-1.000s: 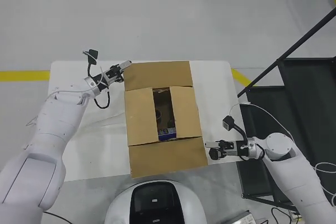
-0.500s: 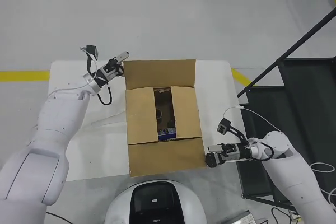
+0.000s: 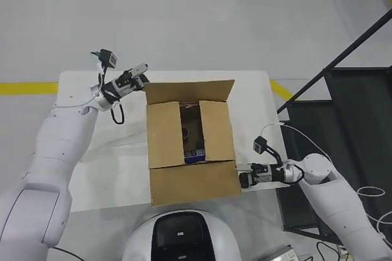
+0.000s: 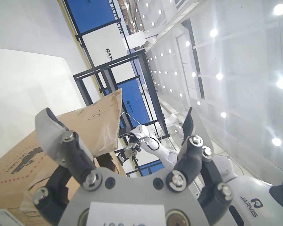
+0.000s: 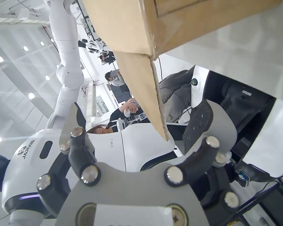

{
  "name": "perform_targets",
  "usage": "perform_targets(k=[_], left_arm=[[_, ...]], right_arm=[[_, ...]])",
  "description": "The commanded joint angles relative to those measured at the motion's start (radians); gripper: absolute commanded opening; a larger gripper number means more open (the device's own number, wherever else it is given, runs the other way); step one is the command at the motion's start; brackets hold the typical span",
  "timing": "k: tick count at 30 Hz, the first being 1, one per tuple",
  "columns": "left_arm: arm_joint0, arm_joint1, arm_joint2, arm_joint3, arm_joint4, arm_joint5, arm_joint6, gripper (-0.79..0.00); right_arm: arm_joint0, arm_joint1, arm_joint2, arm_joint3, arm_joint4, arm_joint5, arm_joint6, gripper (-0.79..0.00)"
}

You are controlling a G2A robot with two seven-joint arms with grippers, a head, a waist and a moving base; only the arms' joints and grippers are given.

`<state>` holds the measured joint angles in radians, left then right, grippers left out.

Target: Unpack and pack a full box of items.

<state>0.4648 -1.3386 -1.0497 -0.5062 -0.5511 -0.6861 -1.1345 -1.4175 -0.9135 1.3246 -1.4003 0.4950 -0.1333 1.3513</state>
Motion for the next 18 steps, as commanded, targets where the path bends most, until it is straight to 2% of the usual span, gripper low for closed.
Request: perform_targets(k=[1, 7, 13, 18], left_arm=[[0.021, 0.014, -0.006, -0.048, -0.001, 0.012, -0.012, 0.000], [0.090, 0.056, -0.019, -0.184, 0.011, 0.050, -0.050, 0.000], [0.154, 0.094, -0.026, -0.284, 0.023, 0.088, -0.088, 0.000], [0.196, 0.129, -0.027, -0.360, 0.058, 0.111, -0.111, 0.000]], right_arm=[[-0.010, -0.002, -0.012, -0.021, 0.033, 0.000, 0.022, 0.000], [-0.040, -0.011, -0.020, -0.071, 0.253, 0.016, 0.118, 0.000], [-0.006, -0.021, -0.009, -0.048, 0.371, 0.012, 0.077, 0.000], [0.047, -0.033, -0.022, -0.034, 0.396, -0.013, 0.016, 0.000]])
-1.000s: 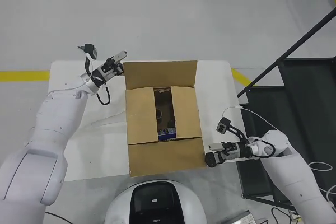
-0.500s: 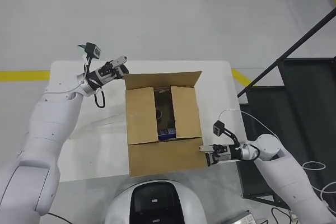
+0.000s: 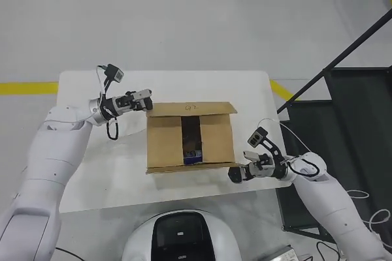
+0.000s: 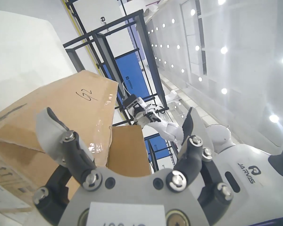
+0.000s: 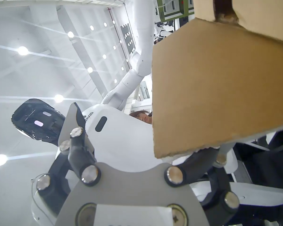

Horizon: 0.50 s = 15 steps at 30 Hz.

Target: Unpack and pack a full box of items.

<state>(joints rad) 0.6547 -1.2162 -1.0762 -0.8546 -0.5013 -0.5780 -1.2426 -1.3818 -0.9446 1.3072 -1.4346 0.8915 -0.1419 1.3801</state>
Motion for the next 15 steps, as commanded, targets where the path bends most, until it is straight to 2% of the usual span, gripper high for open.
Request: perform_targets(k=[1, 10, 15], left_arm=[[0.012, 0.014, -0.001, -0.022, 0.017, 0.004, -0.004, 0.000], [0.048, 0.068, 0.024, -0.110, 0.082, 0.030, -0.029, 0.000], [0.055, 0.091, 0.050, -0.123, 0.113, 0.023, -0.022, 0.000]], right_arm=[[0.023, -0.005, -0.010, 0.004, -0.005, -0.010, -0.027, 0.000], [0.155, -0.030, -0.067, 0.061, -0.148, -0.087, -0.212, 0.000], [0.232, -0.044, -0.105, 0.114, -0.199, -0.092, -0.257, 0.000]])
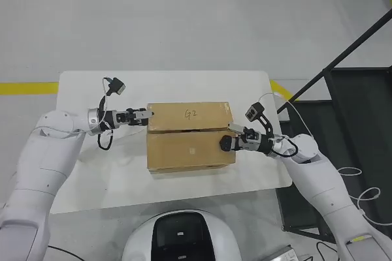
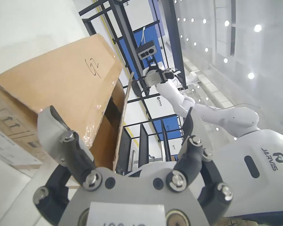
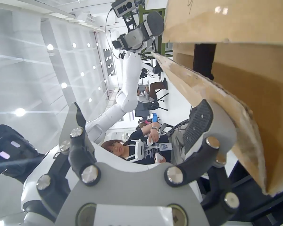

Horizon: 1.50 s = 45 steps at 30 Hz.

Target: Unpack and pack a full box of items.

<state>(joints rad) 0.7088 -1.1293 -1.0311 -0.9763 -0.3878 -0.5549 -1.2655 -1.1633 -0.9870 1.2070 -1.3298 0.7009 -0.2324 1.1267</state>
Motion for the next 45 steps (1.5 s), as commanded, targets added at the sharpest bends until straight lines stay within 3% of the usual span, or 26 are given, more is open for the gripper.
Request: perform_targets(k=[1, 11, 16, 22, 28, 36, 45], left_arm=[[0.001, 0.007, 0.010, -0.004, -0.003, -0.001, 0.001, 0.000], [0.001, 0.040, 0.050, -0.032, -0.038, -0.002, 0.002, 0.000], [0.016, 0.064, 0.028, -0.057, -0.087, -0.010, 0.010, 0.000], [0.055, 0.097, -0.019, -0.098, -0.139, -0.014, 0.014, 0.000], [0.091, 0.117, -0.061, -0.106, -0.196, -0.036, 0.037, 0.000], [0.129, 0.139, -0.121, -0.081, -0.214, -0.062, 0.063, 0.000], [0.172, 0.158, -0.177, -0.098, -0.209, -0.082, 0.082, 0.000]], right_arm=[[0.026, -0.004, -0.009, 0.017, -0.018, -0.005, -0.009, 0.000], [0.139, -0.026, -0.063, 0.115, -0.106, -0.006, -0.051, 0.000], [0.145, -0.026, -0.075, 0.120, -0.108, 0.011, 0.053, 0.000], [0.099, -0.014, -0.009, 0.068, 0.006, 0.001, 0.168, 0.000], [0.110, -0.010, 0.040, 0.041, 0.011, -0.019, 0.111, 0.000], [0.217, -0.031, -0.050, 0.142, -0.093, 0.041, 0.079, 0.000], [0.251, -0.044, -0.079, 0.240, -0.147, 0.011, 0.045, 0.000]])
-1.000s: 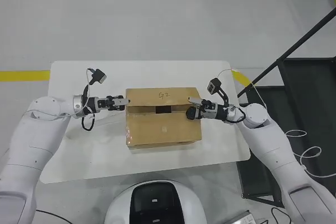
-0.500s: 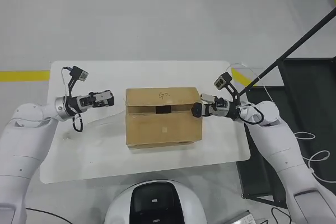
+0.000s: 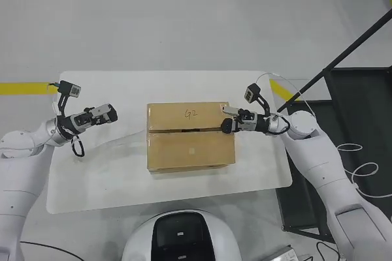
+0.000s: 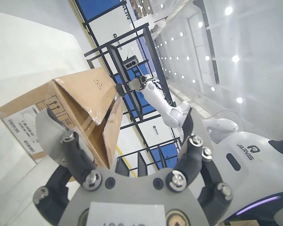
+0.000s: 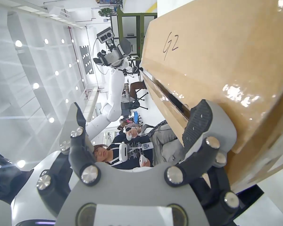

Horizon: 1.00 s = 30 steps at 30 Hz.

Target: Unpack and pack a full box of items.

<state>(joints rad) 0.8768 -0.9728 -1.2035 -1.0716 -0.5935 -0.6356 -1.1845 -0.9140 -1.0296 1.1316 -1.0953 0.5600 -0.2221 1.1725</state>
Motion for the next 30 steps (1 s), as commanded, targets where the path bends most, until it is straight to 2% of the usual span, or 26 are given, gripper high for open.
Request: perform_targets(k=[1, 12, 21, 30], left_arm=[[0.009, 0.002, -0.009, -0.004, -0.006, -0.004, 0.004, 0.000], [0.057, 0.005, -0.036, -0.039, -0.020, 0.005, 0.036, 0.000], [0.129, 0.003, -0.042, -0.111, -0.043, 0.016, 0.067, 0.000], [0.132, 0.003, -0.042, -0.115, -0.047, 0.016, 0.068, 0.000]], right_arm=[[0.004, -0.002, -0.007, 0.010, -0.014, 0.000, -0.003, 0.000], [0.022, -0.013, -0.038, 0.041, -0.080, -0.015, -0.034, 0.000], [0.022, -0.016, -0.037, 0.037, -0.085, -0.019, -0.041, 0.000], [0.022, -0.016, -0.037, 0.037, -0.085, -0.019, -0.041, 0.000]])
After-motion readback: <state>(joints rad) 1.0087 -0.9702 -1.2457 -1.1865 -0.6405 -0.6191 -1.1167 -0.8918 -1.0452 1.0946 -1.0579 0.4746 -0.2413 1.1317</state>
